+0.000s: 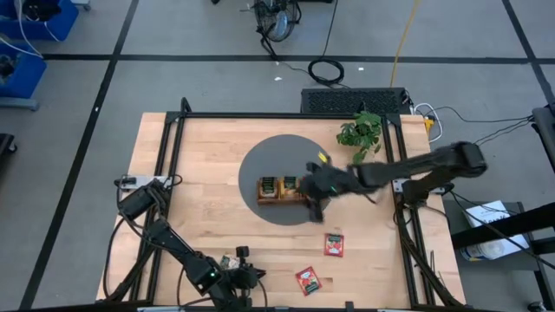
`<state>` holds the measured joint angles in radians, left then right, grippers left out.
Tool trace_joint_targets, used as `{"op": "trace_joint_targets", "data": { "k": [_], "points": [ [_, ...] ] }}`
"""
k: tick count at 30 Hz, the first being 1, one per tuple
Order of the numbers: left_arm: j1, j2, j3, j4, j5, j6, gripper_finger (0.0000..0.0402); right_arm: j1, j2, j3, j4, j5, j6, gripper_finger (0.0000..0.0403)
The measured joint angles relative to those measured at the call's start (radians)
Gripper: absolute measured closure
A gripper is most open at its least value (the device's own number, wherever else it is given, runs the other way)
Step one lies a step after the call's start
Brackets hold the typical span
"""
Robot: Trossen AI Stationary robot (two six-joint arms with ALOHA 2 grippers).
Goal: Pick & Place Tea
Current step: Put the strawberry tea sachet into the right compartment of the wooden organizer
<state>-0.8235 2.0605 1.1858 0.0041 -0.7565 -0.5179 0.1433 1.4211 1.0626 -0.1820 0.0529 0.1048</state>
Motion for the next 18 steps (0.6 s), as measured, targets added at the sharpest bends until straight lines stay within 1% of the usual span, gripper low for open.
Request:
{"op": "trace_joint_targets", "data": {
  "k": [3,5,6,8,11,13,15,18],
  "points": [
    [0.001,0.0,0.0,0.099,0.02,0.115,0.0376,0.175,-0.081,-0.073,-0.03,0.163,0.03,0.0348],
    [0.01,0.0,0.0,0.153,0.04,0.177,0.0376,0.29,-0.115,-0.139,-0.014,0.251,0.077,0.0387],
    [0.019,0.0,0.0,0.173,0.05,0.186,0.0376,0.347,-0.128,-0.171,-0.009,0.29,0.111,0.0393],
    [0.048,0.0,0.0,0.199,0.089,0.17,0.0376,0.45,-0.142,-0.23,0.008,0.381,0.225,0.0391],
    [0.116,0.0,0.0,0.212,0.217,0.152,0.0376,0.591,-0.137,-0.321,0.052,0.475,0.396,0.0397],
    [0.167,0.0,0.003,0.227,0.269,0.182,0.0376,0.667,-0.101,-0.359,0.147,0.5,0.464,0.0401],
    [0.213,0.0,0.011,0.27,0.313,0.234,0.0376,0.726,-0.045,-0.368,0.218,0.517,0.5,0.0401],
    [0.263,0.0,0.014,0.348,0.348,0.284,0.0376,0.765,0.052,-0.368,0.253,0.554,0.521,0.0402]
  ]
}}
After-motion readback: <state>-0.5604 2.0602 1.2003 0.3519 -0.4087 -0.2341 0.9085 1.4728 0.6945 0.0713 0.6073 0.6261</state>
